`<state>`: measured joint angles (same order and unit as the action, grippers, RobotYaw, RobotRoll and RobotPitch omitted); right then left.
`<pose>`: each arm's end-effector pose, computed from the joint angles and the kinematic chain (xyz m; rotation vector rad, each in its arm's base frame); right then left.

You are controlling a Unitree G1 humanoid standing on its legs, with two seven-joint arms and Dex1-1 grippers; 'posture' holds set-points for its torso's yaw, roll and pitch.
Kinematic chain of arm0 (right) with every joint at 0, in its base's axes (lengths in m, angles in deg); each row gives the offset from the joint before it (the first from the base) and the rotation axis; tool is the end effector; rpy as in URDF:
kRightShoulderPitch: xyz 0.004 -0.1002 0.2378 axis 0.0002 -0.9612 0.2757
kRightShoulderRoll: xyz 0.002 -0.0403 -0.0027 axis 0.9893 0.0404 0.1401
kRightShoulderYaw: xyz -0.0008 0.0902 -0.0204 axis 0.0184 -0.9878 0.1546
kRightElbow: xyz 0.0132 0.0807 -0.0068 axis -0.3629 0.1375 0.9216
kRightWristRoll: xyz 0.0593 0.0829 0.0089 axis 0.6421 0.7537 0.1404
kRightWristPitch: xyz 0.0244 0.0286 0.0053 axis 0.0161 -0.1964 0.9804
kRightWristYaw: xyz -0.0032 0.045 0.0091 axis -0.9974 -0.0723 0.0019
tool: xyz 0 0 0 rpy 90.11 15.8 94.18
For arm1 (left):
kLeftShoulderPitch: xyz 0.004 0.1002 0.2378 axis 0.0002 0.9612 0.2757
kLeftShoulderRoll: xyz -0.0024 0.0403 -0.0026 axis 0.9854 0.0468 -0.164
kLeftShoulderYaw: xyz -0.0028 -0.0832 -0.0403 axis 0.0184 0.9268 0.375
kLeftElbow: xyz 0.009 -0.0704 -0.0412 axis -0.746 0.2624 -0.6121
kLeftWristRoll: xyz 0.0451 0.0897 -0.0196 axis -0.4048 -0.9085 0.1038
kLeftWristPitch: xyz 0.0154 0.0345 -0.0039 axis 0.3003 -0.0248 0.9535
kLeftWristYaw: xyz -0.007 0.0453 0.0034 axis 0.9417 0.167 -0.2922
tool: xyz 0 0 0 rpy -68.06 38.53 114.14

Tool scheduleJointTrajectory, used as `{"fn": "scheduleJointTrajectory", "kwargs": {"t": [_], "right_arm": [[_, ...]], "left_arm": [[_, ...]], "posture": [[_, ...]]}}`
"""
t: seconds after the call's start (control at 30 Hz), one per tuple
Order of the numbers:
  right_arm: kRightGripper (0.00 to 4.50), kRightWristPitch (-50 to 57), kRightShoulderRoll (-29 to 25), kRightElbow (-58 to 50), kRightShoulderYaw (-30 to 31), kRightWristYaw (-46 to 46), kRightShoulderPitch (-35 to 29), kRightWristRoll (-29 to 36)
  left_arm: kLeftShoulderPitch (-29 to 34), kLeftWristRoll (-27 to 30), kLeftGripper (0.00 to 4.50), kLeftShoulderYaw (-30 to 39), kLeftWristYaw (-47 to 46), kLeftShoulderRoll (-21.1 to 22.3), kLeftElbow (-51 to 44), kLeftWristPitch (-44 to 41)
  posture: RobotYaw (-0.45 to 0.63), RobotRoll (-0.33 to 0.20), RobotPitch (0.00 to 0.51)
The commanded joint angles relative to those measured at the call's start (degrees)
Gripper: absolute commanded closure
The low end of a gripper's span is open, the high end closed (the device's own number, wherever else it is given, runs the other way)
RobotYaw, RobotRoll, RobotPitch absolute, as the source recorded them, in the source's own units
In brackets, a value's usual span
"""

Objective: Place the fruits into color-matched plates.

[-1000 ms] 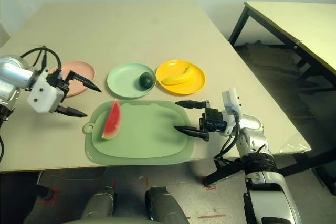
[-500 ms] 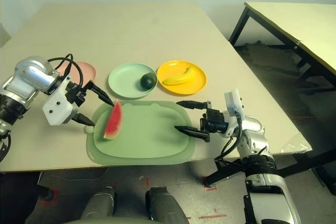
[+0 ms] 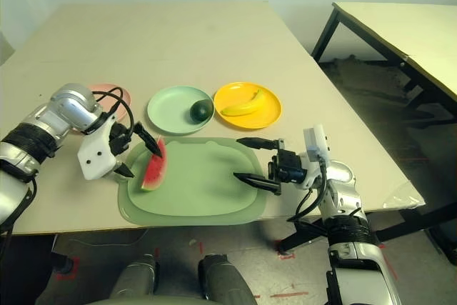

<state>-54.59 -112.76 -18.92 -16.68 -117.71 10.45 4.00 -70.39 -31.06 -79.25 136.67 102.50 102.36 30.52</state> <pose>0.2563 -0.2765 0.0971 -0.0644 -0.1530 1.3711 0.3187 0.1555 0.2043 1.5970 -0.2720 -1.9939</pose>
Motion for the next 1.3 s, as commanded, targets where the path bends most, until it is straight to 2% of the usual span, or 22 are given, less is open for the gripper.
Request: {"fn": "scheduleJointTrajectory", "kwargs": {"t": [0.03,0.2,0.23,0.3,0.5,0.57,0.9,1.13,1.3], "right_arm": [[0.05,0.8,-0.1,-1.9,-0.8,0.8,-1.1,-0.9],[0.05,-0.1,-0.6,-1.6,-0.9,0.5,-0.7,-1.7],[0.02,-0.4,-0.9,-1.9,-0.5,-0.2,-1.1,-1.9],[0.00,-0.3,-1.1,-2.2,-0.4,-0.7,-1.5,-2.1],[0.00,0.7,-1.1,-3.7,-0.7,0.0,-1.9,-1.9],[0.00,0.9,-1.1,-4.2,-0.8,0.3,-2.0,-2.0],[0.00,1.4,-1.3,-4.8,-0.8,0.8,-2.0,-2.2],[0.00,1.7,-0.4,-3.6,-0.4,1.4,-0.7,-2.7],[0.00,2.2,0.3,-2.9,0.2,1.5,-0.9,-3.1]], "left_arm": [[-0.2,-2.0,0.00,0.9,0.3,-0.4,1.5,1.3],[0.0,-3.9,0.00,1.1,-0.3,-1.5,2.9,1.0],[-0.2,-4.8,0.18,1.2,-0.8,-1.8,3.5,0.8],[-0.7,-6.8,0.59,1.5,-2.0,-2.5,5.1,0.6],[-0.7,-10.8,2.66,1.8,-3.7,-3.4,7.4,0.5],[-0.6,-11.5,3.04,2.0,-3.9,-3.6,7.6,0.4],[-1.6,-10.2,3.14,3.8,-2.3,-3.2,7.9,-1.3],[-5.7,-4.7,3.22,9.4,0.5,-2.5,6.3,-7.3],[-10.1,-5.8,3.22,12.8,0.4,-0.4,8.2,-10.0]], "posture": [[-0.06,0.000,0.078],[-0.07,0.000,0.075],[-0.07,0.000,0.070],[-0.07,0.000,0.065],[-0.08,0.000,0.056],[-0.08,0.000,0.058],[-0.08,0.000,0.058],[-0.06,0.000,0.067],[-0.05,0.000,0.067]]}}
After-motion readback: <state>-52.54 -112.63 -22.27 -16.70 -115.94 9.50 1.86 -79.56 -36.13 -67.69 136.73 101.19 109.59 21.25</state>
